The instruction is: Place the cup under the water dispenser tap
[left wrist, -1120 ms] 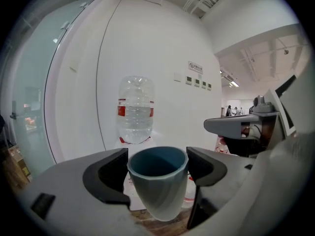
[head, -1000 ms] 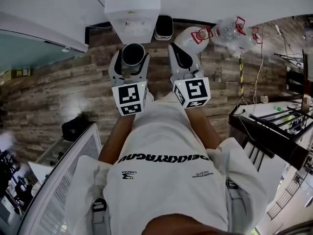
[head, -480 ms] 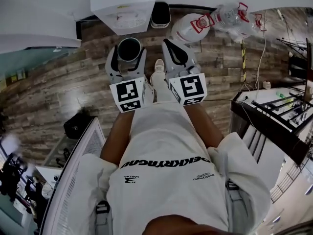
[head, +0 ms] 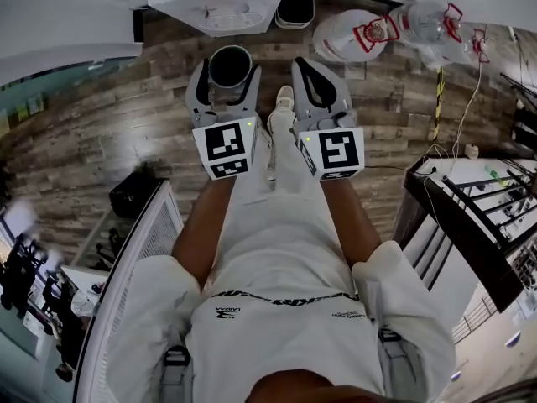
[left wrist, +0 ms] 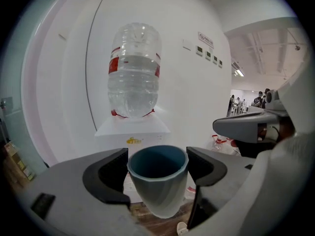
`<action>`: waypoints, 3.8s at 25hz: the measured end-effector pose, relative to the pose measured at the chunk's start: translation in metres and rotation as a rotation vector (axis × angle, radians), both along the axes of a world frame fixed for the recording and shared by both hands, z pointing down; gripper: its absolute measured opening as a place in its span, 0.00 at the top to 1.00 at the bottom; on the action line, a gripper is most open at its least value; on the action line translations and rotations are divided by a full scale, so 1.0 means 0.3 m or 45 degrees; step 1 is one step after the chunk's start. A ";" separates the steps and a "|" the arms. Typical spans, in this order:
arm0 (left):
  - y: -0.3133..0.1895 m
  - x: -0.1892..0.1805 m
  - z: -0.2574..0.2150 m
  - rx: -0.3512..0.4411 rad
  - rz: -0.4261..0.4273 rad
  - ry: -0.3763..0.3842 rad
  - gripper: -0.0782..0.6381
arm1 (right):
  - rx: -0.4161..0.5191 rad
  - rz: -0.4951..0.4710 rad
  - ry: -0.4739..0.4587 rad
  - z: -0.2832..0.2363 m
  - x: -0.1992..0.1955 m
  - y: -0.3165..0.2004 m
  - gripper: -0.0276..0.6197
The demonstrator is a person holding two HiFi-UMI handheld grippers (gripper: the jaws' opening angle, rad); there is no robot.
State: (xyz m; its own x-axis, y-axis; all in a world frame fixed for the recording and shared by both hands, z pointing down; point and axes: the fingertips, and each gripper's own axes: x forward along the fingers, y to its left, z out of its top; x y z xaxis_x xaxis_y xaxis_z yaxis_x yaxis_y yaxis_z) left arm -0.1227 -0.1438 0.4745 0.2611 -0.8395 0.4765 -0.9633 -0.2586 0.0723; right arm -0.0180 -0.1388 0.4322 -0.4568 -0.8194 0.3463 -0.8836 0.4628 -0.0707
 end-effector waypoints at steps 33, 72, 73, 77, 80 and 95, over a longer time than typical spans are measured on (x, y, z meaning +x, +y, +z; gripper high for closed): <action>-0.383 0.098 1.026 -0.197 0.038 -0.164 0.38 | -0.206 0.027 -0.018 0.735 0.198 -0.213 0.96; -0.583 0.073 1.231 0.225 -0.074 -0.186 0.36 | -0.280 -0.051 0.036 0.941 0.198 -0.184 0.96; -0.583 0.071 1.234 0.215 -0.074 -0.187 0.35 | -0.276 -0.051 0.032 0.935 0.196 -0.185 0.96; -0.584 0.066 1.209 0.209 -0.074 -0.173 0.32 | -0.276 -0.053 0.035 0.926 0.191 -0.175 0.96; -0.574 0.064 1.180 0.207 -0.074 -0.168 0.32 | -0.290 -0.025 0.035 0.926 0.205 -0.172 0.96; -0.418 0.099 0.825 0.176 -0.033 -0.105 0.32 | -0.141 0.048 0.011 0.637 0.247 -0.174 0.96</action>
